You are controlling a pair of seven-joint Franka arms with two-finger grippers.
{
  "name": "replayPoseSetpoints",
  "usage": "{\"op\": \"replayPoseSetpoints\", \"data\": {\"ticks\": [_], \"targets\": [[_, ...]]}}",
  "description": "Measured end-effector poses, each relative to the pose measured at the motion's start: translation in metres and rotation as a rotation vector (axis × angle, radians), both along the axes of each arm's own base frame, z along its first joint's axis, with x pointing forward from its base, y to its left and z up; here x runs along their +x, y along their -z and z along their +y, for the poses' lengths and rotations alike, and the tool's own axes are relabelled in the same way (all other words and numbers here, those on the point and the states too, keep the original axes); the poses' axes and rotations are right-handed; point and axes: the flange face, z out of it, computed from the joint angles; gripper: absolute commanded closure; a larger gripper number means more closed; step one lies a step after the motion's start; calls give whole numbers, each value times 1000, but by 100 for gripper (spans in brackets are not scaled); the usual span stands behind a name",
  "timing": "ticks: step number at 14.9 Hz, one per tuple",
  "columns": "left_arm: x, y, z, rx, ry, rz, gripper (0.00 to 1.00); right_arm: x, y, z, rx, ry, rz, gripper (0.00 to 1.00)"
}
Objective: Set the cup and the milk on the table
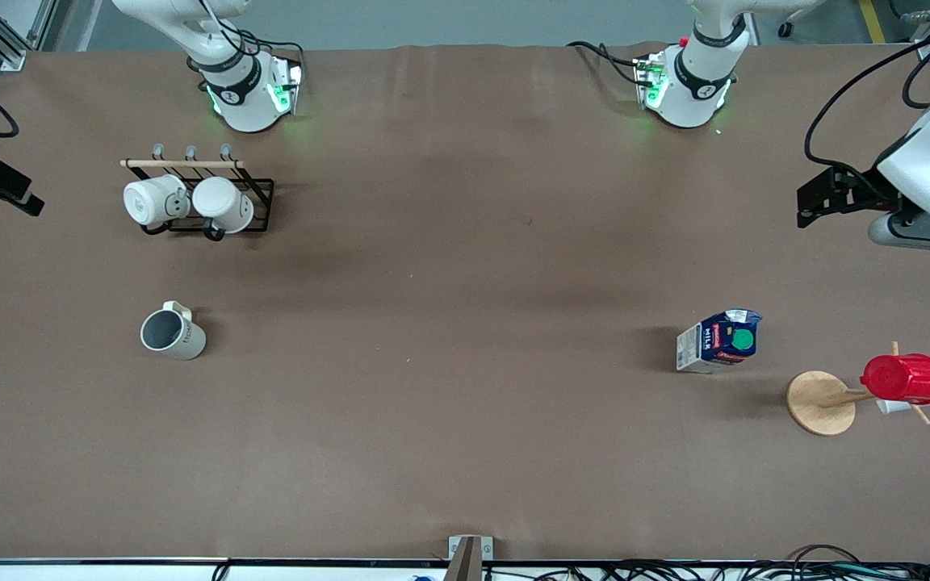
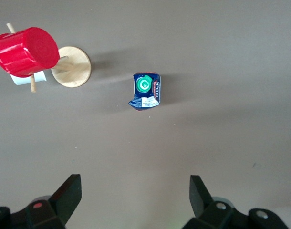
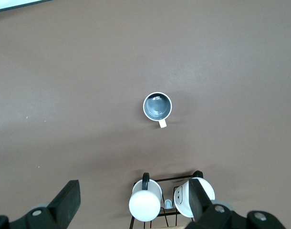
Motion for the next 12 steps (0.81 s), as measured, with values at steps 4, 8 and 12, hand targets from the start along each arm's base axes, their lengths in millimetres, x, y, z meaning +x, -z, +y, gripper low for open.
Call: {"op": "replayPoseSetpoints", "data": {"ticks": [4, 8, 12], "targets": [[1, 1, 1, 0, -1, 1, 0, 3, 2, 0, -1, -5, 2, 0], [25, 23, -3, -8, 4, -45, 0, 3, 1, 0, -2, -9, 2, 0], [67, 120, -4, -19, 2, -53, 0, 3, 5, 1, -1, -21, 12, 0]]}}
